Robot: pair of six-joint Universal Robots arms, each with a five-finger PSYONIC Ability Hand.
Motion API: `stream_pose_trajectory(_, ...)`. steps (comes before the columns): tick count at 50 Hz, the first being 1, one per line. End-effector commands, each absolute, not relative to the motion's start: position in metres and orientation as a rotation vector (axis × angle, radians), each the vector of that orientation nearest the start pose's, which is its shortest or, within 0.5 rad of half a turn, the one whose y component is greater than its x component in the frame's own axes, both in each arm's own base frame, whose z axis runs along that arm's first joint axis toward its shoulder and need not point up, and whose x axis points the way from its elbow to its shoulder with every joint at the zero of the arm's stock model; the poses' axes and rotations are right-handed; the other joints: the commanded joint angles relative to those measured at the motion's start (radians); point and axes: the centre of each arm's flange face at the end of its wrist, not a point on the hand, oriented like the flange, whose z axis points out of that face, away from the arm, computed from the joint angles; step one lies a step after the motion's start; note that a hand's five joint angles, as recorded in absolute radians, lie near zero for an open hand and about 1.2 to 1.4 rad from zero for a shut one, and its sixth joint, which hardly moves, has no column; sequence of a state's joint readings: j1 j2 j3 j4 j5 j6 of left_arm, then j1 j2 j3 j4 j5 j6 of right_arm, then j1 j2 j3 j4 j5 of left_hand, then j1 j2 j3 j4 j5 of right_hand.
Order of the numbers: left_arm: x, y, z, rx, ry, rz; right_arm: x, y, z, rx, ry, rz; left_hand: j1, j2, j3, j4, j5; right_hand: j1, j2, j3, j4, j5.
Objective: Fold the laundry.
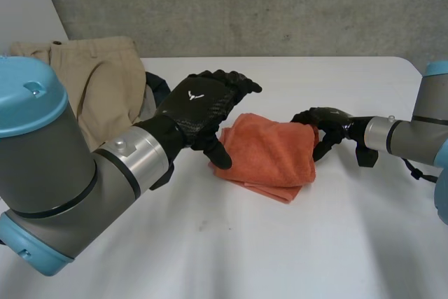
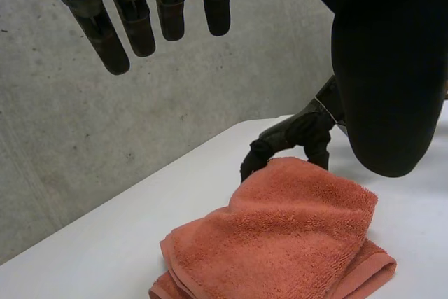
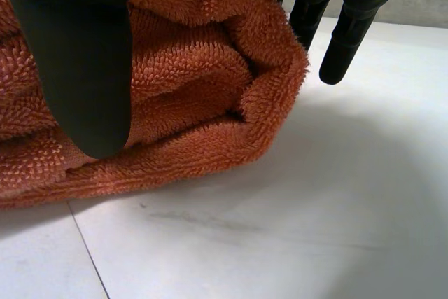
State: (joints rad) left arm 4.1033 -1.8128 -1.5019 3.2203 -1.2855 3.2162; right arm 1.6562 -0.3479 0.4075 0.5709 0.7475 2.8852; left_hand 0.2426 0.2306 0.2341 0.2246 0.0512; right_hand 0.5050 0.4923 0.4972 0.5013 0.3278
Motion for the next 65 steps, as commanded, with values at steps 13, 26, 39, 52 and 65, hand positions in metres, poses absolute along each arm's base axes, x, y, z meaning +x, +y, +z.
stream_pose_trajectory(13,-0.328,-0.195,0.256,-0.902,-1.771,1.642,0.248,-0.429,0.122,-0.865,1.969,-1.212,-0.02,-0.008,-0.012,-0.002,-0.003,-0.176,-0.164,-0.168,-0.173,-0.174)
stream_pose_trajectory(26,-0.328,-0.195,0.255,-0.903,-1.774,1.64,0.25,-0.427,0.108,-0.853,1.966,-1.134,-0.017,-0.005,-0.009,0.001,0.0,0.45,0.462,0.457,0.453,0.452)
stream_pose_trajectory(39,-0.329,-0.196,0.256,-0.903,-1.769,1.643,0.234,-0.471,0.14,-0.718,2.057,-1.567,-0.014,-0.002,-0.006,0.004,0.002,0.891,0.904,0.899,0.895,0.894)
stream_pose_trajectory(52,-0.331,-0.193,0.258,-0.901,-1.759,1.637,0.168,-0.525,0.177,0.041,2.064,-2.023,-0.014,-0.002,-0.006,0.004,0.002,0.891,0.904,0.899,0.895,0.894)
stream_pose_trajectory(65,-0.333,-0.19,0.26,-0.907,-1.745,1.638,0.081,-0.545,0.162,0.453,2.185,-2.241,-0.011,0.001,-0.003,0.007,0.005,0.891,0.904,0.899,0.895,0.894)
